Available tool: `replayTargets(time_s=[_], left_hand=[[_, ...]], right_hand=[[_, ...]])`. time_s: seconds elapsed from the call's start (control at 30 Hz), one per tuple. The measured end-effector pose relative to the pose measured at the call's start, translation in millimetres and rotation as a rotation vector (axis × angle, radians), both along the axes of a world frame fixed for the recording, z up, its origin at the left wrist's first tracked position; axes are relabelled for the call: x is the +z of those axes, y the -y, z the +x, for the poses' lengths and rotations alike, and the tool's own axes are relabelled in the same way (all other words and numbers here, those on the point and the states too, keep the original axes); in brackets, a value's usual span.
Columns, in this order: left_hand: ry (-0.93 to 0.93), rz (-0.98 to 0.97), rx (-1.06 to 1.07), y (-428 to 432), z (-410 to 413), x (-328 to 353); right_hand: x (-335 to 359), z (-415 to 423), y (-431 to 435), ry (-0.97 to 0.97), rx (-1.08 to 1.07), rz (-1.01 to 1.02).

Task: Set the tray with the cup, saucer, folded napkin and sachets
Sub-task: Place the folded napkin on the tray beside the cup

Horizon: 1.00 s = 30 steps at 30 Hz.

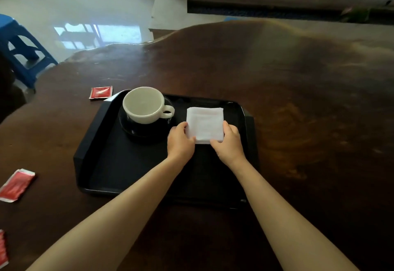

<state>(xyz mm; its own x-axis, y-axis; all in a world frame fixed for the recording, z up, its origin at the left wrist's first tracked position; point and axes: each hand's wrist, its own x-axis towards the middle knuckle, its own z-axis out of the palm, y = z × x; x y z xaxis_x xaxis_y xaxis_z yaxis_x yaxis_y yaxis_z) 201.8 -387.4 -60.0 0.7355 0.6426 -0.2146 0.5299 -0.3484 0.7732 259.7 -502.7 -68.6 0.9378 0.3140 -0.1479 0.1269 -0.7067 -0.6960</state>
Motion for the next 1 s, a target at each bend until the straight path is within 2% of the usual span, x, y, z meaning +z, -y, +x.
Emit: replayTargets(time_s=[0.1,0.27,0.43,0.57,0.67,0.83,1.0], left_hand=[[0.002,0.074,-0.059,1,-2,-5],[0.007,0.098,-0.067,3,-3,-5],[-0.013,0.113,-0.076,4,0,-3],[-0.045,0.147,-0.161,2,-1,3],[-0.016,0.091,-0.229,1,-6,15],[-0.144,0.05,-0.32,8,-31,33],[-0.259,0.055,-0.336,-3,-89,66]], right_hand=[[-8,-4,4,0.063,0.022,-0.088],[-9,-5,7,0.129,0.004,-0.117],[-9,-4,9,0.133,0.003,-0.108],[-2,-4,11,0.127,0.002,-0.087],[8,-4,11,0.117,0.025,-0.11],[32,-14,16,0.09,0.051,-0.185],[64,-49,20,0.089,0.253,-0.308]])
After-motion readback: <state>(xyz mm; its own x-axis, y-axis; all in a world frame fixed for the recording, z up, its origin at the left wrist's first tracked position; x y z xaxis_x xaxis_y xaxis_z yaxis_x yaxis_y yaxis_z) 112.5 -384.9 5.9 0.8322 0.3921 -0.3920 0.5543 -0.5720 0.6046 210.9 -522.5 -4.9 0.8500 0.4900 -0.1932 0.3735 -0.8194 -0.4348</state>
